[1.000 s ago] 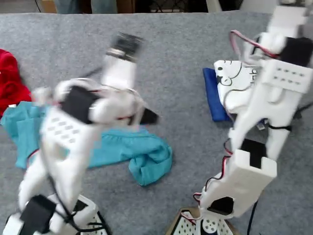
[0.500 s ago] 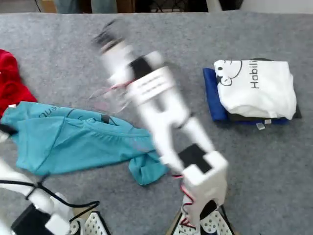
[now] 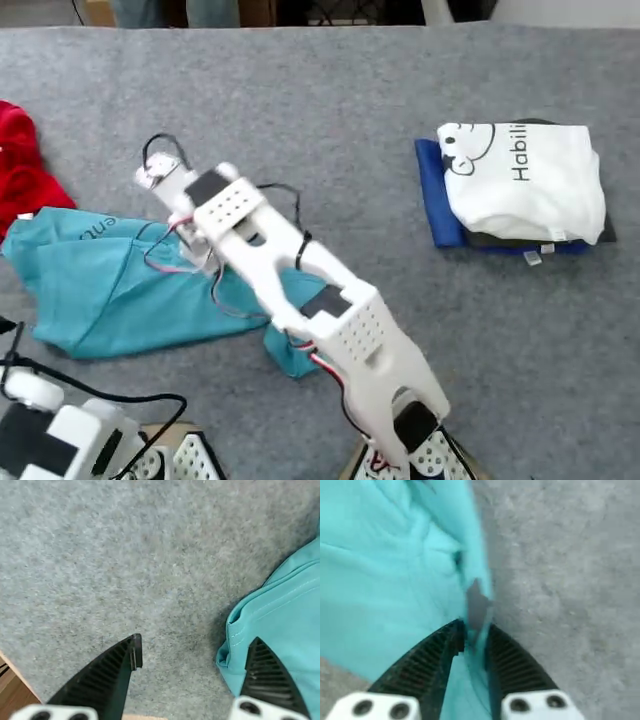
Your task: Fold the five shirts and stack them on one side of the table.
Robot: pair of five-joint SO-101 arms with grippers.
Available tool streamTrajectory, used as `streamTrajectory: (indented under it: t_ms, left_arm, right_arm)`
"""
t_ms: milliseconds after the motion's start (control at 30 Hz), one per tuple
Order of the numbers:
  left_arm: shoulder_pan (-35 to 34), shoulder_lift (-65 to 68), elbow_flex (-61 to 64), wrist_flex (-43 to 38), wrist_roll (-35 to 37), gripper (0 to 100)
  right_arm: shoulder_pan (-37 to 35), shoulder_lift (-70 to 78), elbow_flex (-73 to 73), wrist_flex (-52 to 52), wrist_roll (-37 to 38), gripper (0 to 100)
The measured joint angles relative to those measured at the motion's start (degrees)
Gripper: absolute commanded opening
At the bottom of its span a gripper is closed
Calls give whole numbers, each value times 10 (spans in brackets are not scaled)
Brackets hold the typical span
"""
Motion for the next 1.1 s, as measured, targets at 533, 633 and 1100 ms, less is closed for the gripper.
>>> streamTrajectory:
  t_ms: [533, 633, 1100]
  left_arm:
    - [-3, 183, -110, 0, 1, 339]
    - [-3, 200, -130, -1, 1, 339]
    - [206, 326, -153, -70, 139, 339]
  right_arm:
    - [314, 1, -42, 141, 72, 38]
    - [332, 1, -4, 141, 98, 192]
    - [257, -99, -66, 102, 265, 56]
